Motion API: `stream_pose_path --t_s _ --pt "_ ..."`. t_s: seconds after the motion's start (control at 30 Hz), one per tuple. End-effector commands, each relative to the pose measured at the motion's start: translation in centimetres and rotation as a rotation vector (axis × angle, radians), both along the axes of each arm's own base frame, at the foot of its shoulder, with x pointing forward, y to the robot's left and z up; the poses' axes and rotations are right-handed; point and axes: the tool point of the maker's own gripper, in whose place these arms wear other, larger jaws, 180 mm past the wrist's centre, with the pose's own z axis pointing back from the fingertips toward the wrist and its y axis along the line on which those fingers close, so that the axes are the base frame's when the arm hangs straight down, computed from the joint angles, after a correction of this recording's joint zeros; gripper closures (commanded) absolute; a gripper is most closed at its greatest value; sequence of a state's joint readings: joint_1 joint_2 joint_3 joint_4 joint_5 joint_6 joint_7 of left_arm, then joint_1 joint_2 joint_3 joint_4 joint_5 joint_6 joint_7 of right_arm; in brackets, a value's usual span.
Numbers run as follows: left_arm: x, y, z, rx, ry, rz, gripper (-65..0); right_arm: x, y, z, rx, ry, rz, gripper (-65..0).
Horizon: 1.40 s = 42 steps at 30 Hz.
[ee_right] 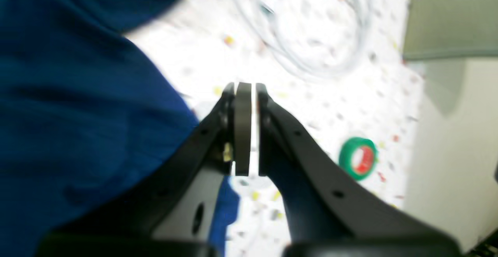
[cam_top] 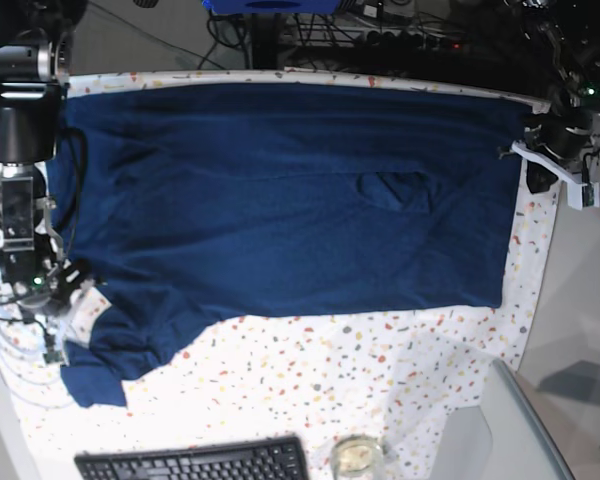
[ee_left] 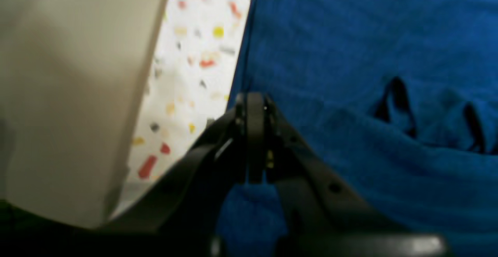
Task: Layout the t-shirt on the table in an organized manner, then fold the t-shirt properly
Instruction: 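Slide the left gripper along the shirt's side and grasp its corner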
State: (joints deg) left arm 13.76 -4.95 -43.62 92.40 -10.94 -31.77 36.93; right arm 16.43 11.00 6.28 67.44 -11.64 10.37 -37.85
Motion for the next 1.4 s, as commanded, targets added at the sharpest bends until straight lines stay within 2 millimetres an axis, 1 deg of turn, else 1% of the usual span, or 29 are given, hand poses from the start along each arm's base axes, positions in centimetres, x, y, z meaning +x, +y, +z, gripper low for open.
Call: stream_pose_path --t_s 0.0,0.07,0.13,0.2,0.23,0.27,0.3,0.43,0.6,0.73,0.77,0.8,0.87,0.9,0.97,1.0,1.03,1.1,1.13,1.2,1.3,1.33,1.37 --pt "0.8 0.1 1.2 0.015 -0.040 -0.013 0.0 2.3 -0.1 2.5 0.009 -0.075 -0.002 -6.6" --pt "1.9 -0.3 1.6 0.012 -0.061 -0.026 0.0 3.0 0.5 2.8 0.056 -0.088 -0.007 -12.3" --pt "2.7 -0.3 1.8 0.023 -0.058 -0.054 0.0 3.6 1.1 3.1 0.112 -0.105 -0.012 -18.2" --pt "3.4 -0.5 1.6 0.035 -0.043 -0.097 0.0 4.0 1.8 3.4 0.169 -0.120 -0.016 -22.5" --pt "3.6 -0.4 1.4 0.043 -0.031 -0.114 0.0 4.0 2.1 3.5 0.194 -0.119 -0.021 -23.7" --pt "3.8 -0.2 1.4 0.052 -0.024 -0.130 0.0 4.3 1.9 3.8 0.211 -0.122 -0.027 -23.9" --pt "4.6 -0.3 1.7 0.059 -0.028 -0.150 0.0 4.4 2.1 4.0 0.239 -0.125 -0.031 -24.0" --pt "6.7 -0.2 1.4 0.063 -0.014 -0.191 0.0 4.9 3.6 4.3 0.360 -0.149 -0.035 -24.0" --pt "10.4 -0.6 0.4 0.020 0.005 -0.220 0.0 5.1 4.3 4.5 0.406 -0.160 -0.034 -24.3" --pt "13.7 -0.5 0.9 0.006 -0.002 -0.237 0.0 5.2 4.5 4.5 0.411 -0.164 -0.038 -24.9" --pt "14.4 -0.3 1.1 0.003 -0.001 -0.238 -3.9 5.2 4.4 4.5 0.412 -0.166 -0.041 -24.9" --pt "15.0 -0.2 1.1 -0.001 0.005 -0.239 -10.7 5.3 4.4 4.6 0.412 -0.173 -0.041 -24.9" --pt "16.5 -0.2 1.0 -0.017 0.020 -0.244 -26.8 5.4 4.4 4.7 0.412 -0.188 -0.039 -24.9" --pt "17.0 -0.2 1.0 -0.021 0.026 -0.246 -33.6 5.3 4.4 4.7 0.412 -0.186 -0.039 -24.9" --pt "18.5 -0.4 1.0 -0.038 0.010 -0.253 -45.1 5.3 4.4 4.6 0.412 -0.185 -0.039 -25.1" --pt "19.2 -0.7 0.9 -0.052 -0.008 -0.253 -49.2 5.2 4.4 4.5 0.412 -0.183 -0.040 -25.1" --pt "19.8 -0.3 0.8 -0.055 -0.020 -0.236 -52.5 5.2 4.4 4.5 0.412 -0.182 -0.040 -25.2" --pt "20.5 0.3 -0.1 -0.049 -0.017 -0.190 -56.6 5.1 4.3 4.4 0.410 -0.176 -0.042 -28.5" --pt "20.8 0.4 -0.4 -0.045 -0.017 -0.173 -57.8 5.1 4.3 4.4 0.410 -0.176 -0.042 -32.0" --pt "21.2 0.6 -1.0 -0.049 -0.022 -0.147 -58.6 5.1 4.1 4.4 0.407 -0.176 -0.042 -42.5" --pt "21.4 1.0 -1.6 -0.075 -0.036 -0.117 -58.6 4.5 4.1 3.8 0.405 -0.164 -0.045 -57.9" --pt "21.5 1.2 -1.7 -0.077 -0.040 -0.109 -58.6 4.5 4.1 3.7 0.405 -0.166 -0.045 -60.9" --pt "21.6 1.4 -1.6 -0.080 -0.047 -0.101 -58.6 4.3 4.1 3.6 0.405 -0.163 -0.046 -62.0"
